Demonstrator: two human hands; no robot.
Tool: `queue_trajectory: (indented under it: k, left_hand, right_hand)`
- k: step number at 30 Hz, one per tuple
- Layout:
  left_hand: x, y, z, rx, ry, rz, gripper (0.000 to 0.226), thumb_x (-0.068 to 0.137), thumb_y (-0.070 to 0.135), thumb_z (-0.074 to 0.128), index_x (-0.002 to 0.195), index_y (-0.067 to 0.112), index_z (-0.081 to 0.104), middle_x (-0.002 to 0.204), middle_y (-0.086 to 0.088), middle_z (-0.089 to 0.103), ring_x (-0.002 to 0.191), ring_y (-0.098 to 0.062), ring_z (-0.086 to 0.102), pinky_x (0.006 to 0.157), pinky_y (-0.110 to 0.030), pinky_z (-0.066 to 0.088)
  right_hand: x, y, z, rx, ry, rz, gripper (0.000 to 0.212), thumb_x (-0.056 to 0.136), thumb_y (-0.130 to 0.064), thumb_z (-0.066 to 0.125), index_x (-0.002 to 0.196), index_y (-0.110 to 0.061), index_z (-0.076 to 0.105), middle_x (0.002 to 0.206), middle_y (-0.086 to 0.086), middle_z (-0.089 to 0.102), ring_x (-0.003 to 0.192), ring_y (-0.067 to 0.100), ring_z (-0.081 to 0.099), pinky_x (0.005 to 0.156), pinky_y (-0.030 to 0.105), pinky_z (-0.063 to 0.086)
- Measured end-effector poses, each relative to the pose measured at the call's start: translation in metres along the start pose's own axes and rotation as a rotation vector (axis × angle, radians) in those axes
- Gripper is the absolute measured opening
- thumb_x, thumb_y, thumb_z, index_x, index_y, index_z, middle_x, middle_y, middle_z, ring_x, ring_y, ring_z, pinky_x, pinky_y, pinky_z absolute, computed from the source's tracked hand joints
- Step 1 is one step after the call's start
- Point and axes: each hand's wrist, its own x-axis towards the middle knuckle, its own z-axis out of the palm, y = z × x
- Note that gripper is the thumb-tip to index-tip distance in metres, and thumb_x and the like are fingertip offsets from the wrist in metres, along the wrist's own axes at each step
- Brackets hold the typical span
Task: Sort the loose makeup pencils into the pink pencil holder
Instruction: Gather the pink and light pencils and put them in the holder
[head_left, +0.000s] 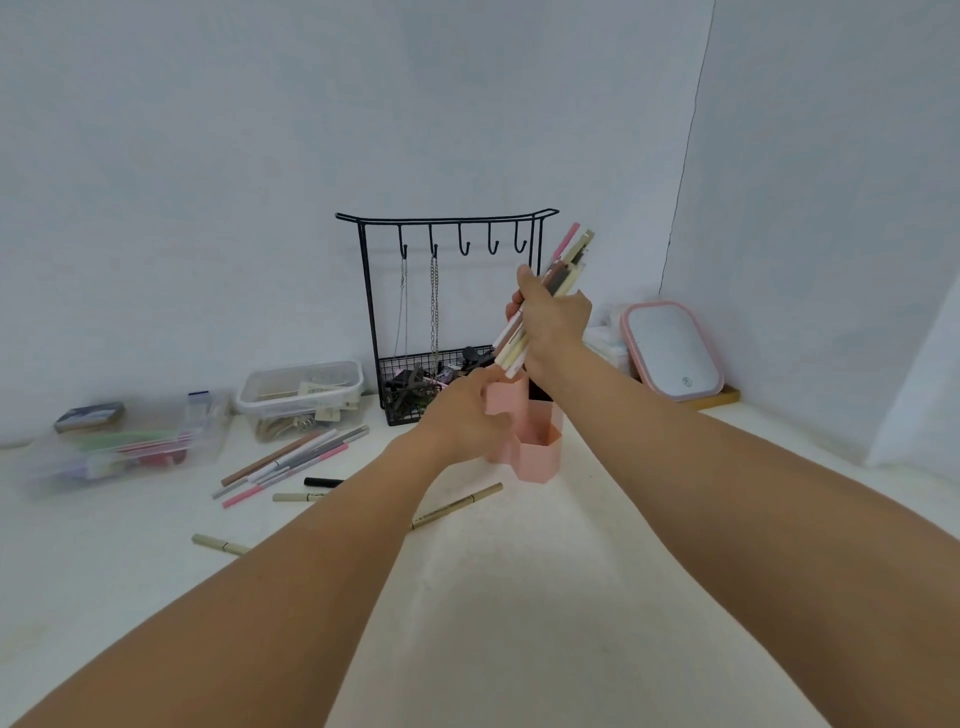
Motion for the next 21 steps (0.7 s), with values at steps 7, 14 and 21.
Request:
queue_trajectory:
  k: [7, 14, 21]
  left_hand:
    - [-0.004, -0.004, -0.005, 0.047, 0.03, 0.031, 0.05, 0.095, 0.021, 0.065, 0.143, 0.022, 0.051, 0.132, -0.001, 0.06, 0.117, -0.019, 0.056, 0.09, -0.023, 0.037]
    - [-0.006, -0.011, -0.009, 0.218, 0.039, 0.054, 0.064, 0.093, 0.031, 0.067, 0.149, 0.021, 0.038, 0.141, -0.005, 0.059, 0.128, -0.027, 0.056, 0.1, -0.039, 0.046]
    - [-0.001, -0.01, -0.003, -0.136, 0.058, -0.127, 0.103, 0.079, 0.031, 0.086, 0.157, 0.011, 0.022, 0.155, -0.006, 0.044, 0.141, -0.026, 0.044, 0.099, -0.028, 0.036]
  right_hand:
    - [-0.004, 0.016, -0.005, -0.155, -0.064, -0.087, 0.014, 0.085, -0.017, 0.072, 0.082, -0.014, 0.059, 0.063, 0.003, 0.063, 0.054, 0.015, 0.06, 0.069, 0.036, 0.059]
    - [-0.005, 0.013, -0.007, -0.381, -0.243, -0.106, 0.012, 0.086, -0.014, 0.072, 0.084, -0.009, 0.062, 0.067, 0.008, 0.065, 0.056, 0.017, 0.062, 0.063, 0.032, 0.06]
    - [-0.006, 0.034, -0.006, -0.788, -0.311, -0.076, 0.022, 0.073, -0.027, 0.079, 0.084, -0.012, 0.067, 0.08, 0.007, 0.072, 0.075, 0.023, 0.069, 0.071, 0.035, 0.056]
